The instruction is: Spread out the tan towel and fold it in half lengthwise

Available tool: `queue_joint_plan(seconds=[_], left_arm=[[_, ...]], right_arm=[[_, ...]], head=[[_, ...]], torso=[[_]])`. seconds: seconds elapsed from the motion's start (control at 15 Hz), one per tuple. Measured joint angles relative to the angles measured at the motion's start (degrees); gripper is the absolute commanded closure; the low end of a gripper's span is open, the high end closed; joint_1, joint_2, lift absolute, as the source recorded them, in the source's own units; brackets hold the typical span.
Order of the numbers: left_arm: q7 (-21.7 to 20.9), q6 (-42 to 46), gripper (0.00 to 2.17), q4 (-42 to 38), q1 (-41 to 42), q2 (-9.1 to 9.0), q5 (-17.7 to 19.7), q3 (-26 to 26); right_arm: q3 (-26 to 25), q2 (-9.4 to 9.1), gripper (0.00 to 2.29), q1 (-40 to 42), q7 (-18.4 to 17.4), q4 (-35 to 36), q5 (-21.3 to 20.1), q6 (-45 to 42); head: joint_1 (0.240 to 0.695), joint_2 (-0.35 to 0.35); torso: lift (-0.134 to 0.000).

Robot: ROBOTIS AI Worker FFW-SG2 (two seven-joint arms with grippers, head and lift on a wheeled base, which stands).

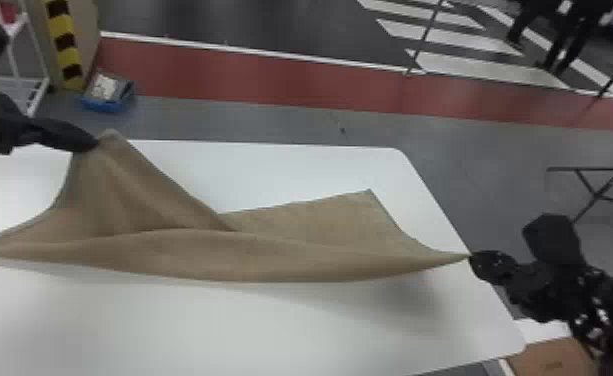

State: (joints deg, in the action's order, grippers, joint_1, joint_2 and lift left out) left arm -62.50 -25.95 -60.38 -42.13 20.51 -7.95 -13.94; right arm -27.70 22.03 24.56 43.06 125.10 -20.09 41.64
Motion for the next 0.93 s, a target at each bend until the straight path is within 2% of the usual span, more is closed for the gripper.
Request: queue_joint_plan(seconds=[0.07,0.2,0.33,0.4,0.67,0.8,0.93], left_arm=[[0.1,-0.3,1.65,-0.3,-0.8,1.06,1.6,1.3],[2.0,-0.3,1.65,0.7,-3.3,2.56,3.3,3.6],[4.8,0.3,1.65,4.0,-7.2,2.69,4.2,4.0],[6.5,1.1,1.65,6.2,-9.4,2.35,4.4,3.8],[12.2,6.3,1.65,13.9,-16.1,-0.37,3.7,2.9],[14.6,8.8,1.65,17.1,-19.3,-1.68,3.5,2.8],[14.9,9.3,1.65,17.6,-21.2,-1.48,4.7,4.2]], right_arm=[[0.6,-0.51,1.66,-2.2,-2.7,0.0,1.2,2.1],[3.2,-1.51,1.66,-8.3,-8.4,-1.5,2.5,6.2],[6.1,-2.69,1.66,-15.5,-12.8,-5.8,2.7,7.8],[7.3,-3.55,1.66,-19.6,-14.1,-8.8,2.8,7.8],[10.5,-7.11,1.66,-34.0,-17.6,-20.5,2.7,5.1],[11.2,-8.89,1.66,-43.0,-19.3,-26.8,2.0,3.3],[10.4,-9.15,1.66,-51.2,-19.9,-31.4,1.6,2.4]], head=[[0.695,-0.260],[0.659,-0.226],[0.621,-0.202],[0.582,-0.183],[0.514,-0.160],[0.444,-0.150],[0.390,-0.149]], torso=[[-0.123],[-0.123],[-0.123],[-0.123],[-0.123],[-0.123],[-0.123]])
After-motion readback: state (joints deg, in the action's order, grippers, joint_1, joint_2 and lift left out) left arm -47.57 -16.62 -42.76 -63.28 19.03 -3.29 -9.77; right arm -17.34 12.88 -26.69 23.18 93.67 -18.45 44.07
